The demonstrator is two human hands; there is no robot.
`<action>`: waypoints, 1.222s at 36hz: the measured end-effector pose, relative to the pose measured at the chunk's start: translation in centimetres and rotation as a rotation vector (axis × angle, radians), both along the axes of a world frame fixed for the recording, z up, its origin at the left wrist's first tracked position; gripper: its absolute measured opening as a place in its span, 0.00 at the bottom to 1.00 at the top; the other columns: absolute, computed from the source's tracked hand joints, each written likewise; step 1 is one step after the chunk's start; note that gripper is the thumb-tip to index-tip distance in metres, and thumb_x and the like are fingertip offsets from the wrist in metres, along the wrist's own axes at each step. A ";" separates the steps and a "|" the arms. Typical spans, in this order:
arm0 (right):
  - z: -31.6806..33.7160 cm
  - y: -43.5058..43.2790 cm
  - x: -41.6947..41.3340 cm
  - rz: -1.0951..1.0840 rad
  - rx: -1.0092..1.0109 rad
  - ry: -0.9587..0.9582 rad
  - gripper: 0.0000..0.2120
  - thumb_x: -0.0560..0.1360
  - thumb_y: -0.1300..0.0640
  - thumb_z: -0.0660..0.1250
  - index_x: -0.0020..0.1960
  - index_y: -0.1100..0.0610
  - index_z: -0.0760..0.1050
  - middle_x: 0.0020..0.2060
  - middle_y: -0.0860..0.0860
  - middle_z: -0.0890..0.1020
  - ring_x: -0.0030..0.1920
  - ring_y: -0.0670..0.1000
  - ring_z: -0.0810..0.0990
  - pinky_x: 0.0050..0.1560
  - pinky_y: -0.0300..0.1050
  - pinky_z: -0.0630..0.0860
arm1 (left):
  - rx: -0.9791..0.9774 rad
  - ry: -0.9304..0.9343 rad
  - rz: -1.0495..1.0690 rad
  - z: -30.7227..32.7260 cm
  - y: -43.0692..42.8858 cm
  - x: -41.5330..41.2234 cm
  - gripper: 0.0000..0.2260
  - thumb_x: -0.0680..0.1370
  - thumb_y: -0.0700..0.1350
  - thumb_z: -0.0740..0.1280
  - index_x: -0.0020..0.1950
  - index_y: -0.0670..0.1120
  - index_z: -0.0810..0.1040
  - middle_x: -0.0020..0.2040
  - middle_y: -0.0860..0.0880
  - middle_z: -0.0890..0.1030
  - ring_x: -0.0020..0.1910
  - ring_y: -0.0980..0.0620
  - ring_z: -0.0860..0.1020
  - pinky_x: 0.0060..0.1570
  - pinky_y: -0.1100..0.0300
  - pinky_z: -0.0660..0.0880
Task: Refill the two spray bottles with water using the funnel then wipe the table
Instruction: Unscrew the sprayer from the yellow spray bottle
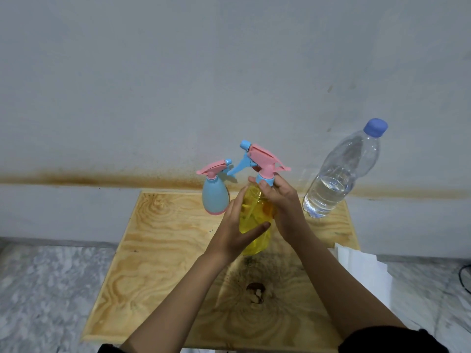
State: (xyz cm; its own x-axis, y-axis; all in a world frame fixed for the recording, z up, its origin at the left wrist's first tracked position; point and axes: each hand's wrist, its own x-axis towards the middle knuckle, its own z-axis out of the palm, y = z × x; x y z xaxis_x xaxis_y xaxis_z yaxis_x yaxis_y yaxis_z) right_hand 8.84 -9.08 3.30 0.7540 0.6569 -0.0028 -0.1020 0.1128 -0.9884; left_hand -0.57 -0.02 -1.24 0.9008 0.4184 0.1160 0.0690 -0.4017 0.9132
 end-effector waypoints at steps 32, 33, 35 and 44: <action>0.7 0.9 -0.7 -0.144 0.044 0.133 0.20 0.67 0.58 0.72 0.56 0.57 0.71 0.55 0.56 0.82 0.57 0.53 0.80 0.63 0.60 0.72 | -0.006 -0.003 0.042 0.2 0.1 -0.1 0.37 0.71 0.60 0.69 0.74 0.58 0.52 0.70 0.60 0.63 0.67 0.71 0.61 0.61 0.76 0.61; 0.6 0.9 -0.8 -0.160 0.032 0.131 0.19 0.67 0.57 0.71 0.56 0.59 0.72 0.54 0.56 0.83 0.56 0.54 0.81 0.63 0.60 0.73 | -0.002 -0.002 0.045 0.1 0.0 -0.1 0.38 0.71 0.61 0.69 0.74 0.58 0.52 0.71 0.58 0.63 0.68 0.67 0.62 0.63 0.72 0.62; 0.9 0.7 -1.0 -0.144 0.031 0.144 0.19 0.70 0.54 0.68 0.58 0.61 0.74 0.53 0.54 0.83 0.55 0.54 0.81 0.61 0.57 0.75 | -0.014 -0.002 0.046 0.0 0.0 -0.1 0.39 0.70 0.64 0.68 0.75 0.56 0.53 0.73 0.55 0.63 0.70 0.61 0.63 0.66 0.64 0.65; 1.9 0.7 -1.4 -0.209 -0.013 0.051 0.09 0.74 0.60 0.68 0.54 0.61 0.78 0.50 0.57 0.84 0.50 0.52 0.83 0.53 0.50 0.79 | 0.026 -0.003 0.029 0.2 -0.1 -0.3 0.37 0.72 0.58 0.68 0.74 0.55 0.51 0.69 0.60 0.62 0.64 0.78 0.58 0.59 0.81 0.58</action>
